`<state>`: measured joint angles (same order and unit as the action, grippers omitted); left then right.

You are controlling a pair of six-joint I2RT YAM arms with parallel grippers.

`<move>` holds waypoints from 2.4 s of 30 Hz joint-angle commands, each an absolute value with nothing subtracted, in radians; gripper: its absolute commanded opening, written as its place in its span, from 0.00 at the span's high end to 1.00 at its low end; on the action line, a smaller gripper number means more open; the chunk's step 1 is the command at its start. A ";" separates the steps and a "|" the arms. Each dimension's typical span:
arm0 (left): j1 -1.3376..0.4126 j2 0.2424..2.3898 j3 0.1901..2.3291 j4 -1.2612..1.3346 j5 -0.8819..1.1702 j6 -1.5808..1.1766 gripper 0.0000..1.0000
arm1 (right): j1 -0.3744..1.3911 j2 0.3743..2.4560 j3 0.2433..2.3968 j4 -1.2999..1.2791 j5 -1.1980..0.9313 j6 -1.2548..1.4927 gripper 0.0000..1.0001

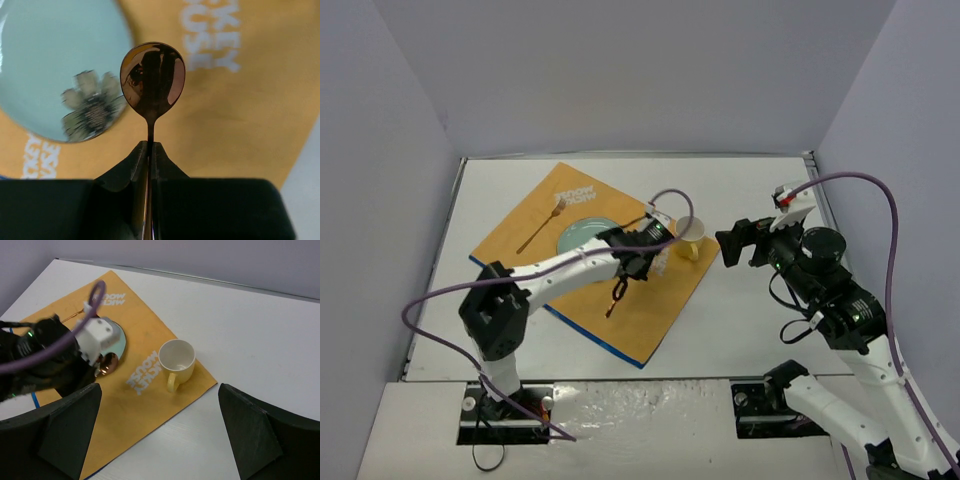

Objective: Set the dinner table for one person

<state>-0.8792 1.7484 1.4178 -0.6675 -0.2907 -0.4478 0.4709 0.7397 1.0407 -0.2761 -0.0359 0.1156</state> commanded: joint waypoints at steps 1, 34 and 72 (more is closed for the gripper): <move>-0.965 1.827 1.513 -0.638 -0.285 -0.376 1.00 | 0.466 0.709 1.091 -0.229 0.032 0.094 0.00; -0.923 2.028 1.582 -0.479 -0.192 -0.399 1.00 | 0.466 0.673 1.104 -0.258 0.057 0.138 0.00; -0.722 1.118 1.377 -0.871 -0.499 -0.490 0.07 | 0.469 0.530 1.119 -0.291 0.358 0.024 0.00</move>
